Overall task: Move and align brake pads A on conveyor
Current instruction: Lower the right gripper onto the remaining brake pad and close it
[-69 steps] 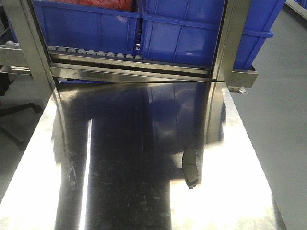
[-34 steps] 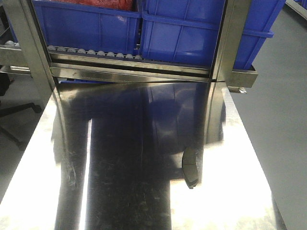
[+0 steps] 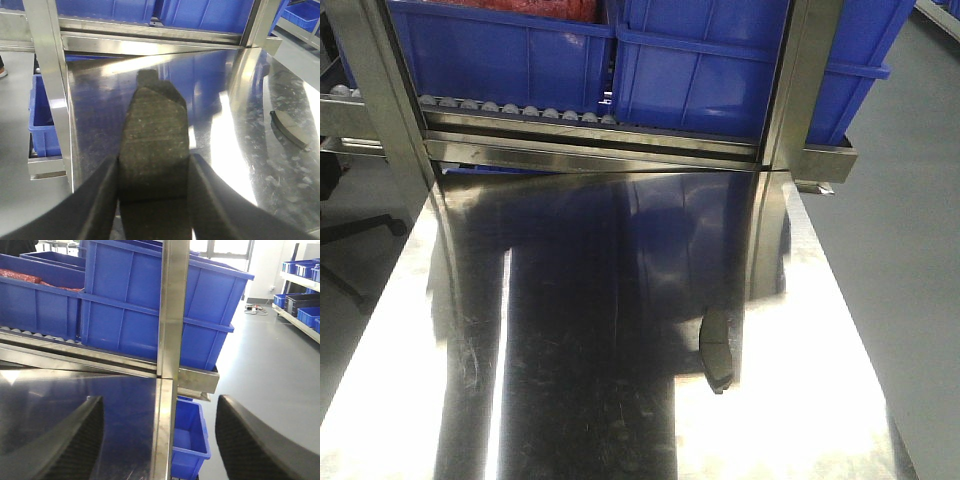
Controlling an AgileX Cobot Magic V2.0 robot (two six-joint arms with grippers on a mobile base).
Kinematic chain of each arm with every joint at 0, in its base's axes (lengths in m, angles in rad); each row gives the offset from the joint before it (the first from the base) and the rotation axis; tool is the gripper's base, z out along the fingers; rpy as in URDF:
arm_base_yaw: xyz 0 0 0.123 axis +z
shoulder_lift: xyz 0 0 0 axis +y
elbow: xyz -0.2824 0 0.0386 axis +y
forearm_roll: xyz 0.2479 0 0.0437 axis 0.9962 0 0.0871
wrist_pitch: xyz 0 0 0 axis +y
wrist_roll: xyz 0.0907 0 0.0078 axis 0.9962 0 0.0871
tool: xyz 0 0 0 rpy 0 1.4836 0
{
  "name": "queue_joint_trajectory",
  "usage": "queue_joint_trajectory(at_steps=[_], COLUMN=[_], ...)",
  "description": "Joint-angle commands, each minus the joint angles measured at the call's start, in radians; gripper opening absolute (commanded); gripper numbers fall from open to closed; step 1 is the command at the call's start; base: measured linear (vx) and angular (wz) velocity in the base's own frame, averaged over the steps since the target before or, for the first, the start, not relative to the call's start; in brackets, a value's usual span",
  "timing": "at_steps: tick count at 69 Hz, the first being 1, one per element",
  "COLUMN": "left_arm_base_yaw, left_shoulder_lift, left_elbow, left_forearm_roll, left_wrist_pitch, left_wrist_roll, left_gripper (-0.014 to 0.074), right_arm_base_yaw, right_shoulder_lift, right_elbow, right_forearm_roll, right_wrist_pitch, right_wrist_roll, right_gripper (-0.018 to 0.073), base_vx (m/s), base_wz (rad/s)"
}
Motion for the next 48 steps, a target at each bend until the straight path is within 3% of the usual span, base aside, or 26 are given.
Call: queue_joint_trajectory(at_steps=[1, 15, 30, 48], left_arm_base_yaw=[-0.005, -0.005, -0.005, -0.005], left_shoulder_lift=[0.015, 0.015, 0.015, 0.015], left_elbow=[-0.027, -0.027, -0.027, -0.027], left_forearm_roll=[0.01, 0.01, 0.01, 0.01], left_wrist_pitch=[-0.095, -0.095, -0.095, -0.095], left_wrist_roll=[0.0, 0.0, 0.0, 0.0], left_gripper=[-0.0006, -0.0006, -0.0006, -0.0006], right_arm_base_yaw=[-0.003, -0.003, -0.003, -0.002], right_shoulder_lift=[0.023, 0.223, 0.556, 0.9], right_elbow=[-0.03, -0.139, -0.291, -0.369], right_forearm_roll=[0.008, 0.004, 0.098, 0.14], right_wrist_pitch=[-0.041, 0.163, 0.384, 0.429], right_wrist_roll=[0.001, 0.001, 0.02, 0.025], right_gripper=[0.0473, 0.0473, 0.0473, 0.0473], base_vx=[0.0, 0.0, 0.0, 0.0], base_wz=[0.0, 0.0, 0.0, 0.0])
